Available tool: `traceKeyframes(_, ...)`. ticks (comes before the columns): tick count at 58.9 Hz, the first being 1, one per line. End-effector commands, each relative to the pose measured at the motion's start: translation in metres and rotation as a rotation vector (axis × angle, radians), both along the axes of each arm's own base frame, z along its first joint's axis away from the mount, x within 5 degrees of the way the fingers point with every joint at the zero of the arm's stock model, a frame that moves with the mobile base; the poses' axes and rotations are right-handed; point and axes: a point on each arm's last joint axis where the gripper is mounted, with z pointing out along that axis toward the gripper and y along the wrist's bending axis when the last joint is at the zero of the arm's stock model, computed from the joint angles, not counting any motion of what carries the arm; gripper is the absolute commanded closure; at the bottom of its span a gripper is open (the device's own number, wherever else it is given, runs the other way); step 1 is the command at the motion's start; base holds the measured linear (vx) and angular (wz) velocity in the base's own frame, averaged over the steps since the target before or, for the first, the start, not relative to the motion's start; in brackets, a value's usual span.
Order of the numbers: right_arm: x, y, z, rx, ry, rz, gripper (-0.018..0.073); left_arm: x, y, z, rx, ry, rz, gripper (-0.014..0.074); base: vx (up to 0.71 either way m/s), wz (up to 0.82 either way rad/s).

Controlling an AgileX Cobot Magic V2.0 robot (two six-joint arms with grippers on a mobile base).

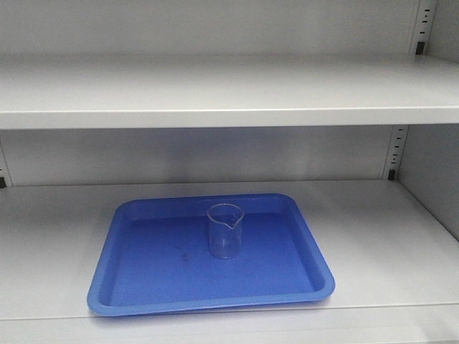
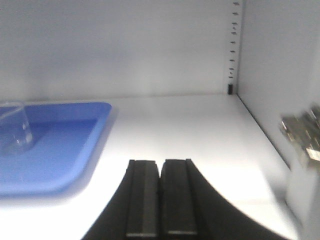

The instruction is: Pick beaker and place in left cabinet

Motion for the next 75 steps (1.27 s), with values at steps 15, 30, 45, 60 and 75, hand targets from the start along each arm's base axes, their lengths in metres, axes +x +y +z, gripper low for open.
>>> traceKeyframes(15,-0.050,-0.005,-0.064,0.056,-0.182,-0.004,0.0565,0.001,-0.001,0.012,-0.004,-0.099,-0.018,0.0593,0.00,0.00)
traceKeyframes(30,-0.058,-0.005,-0.071,0.007,-0.207,-0.006,0.0565,0.001,-0.001,0.012,-0.004,-0.099,-0.018,0.0593,0.00,0.00)
traceKeyframes(45,-0.058,-0.005,-0.071,-0.009,-0.210,-0.005,0.0565,0.001,-0.001,0.012,-0.004,-0.099,-0.018,0.0593,0.00,0.00)
traceKeyframes(60,-0.058,-0.005,-0.071,-0.009,-0.210,-0.005,0.0565,0.001,-0.001,0.012,-0.004,-0.099,-0.018,0.0593,0.00,0.00)
traceKeyframes(75,-0.058,-0.005,-0.071,-0.009,-0.210,-0.005,0.0565,0.001,-0.001,0.012,-0.004,-0.099,-0.018,0.0593,0.00,0.00)
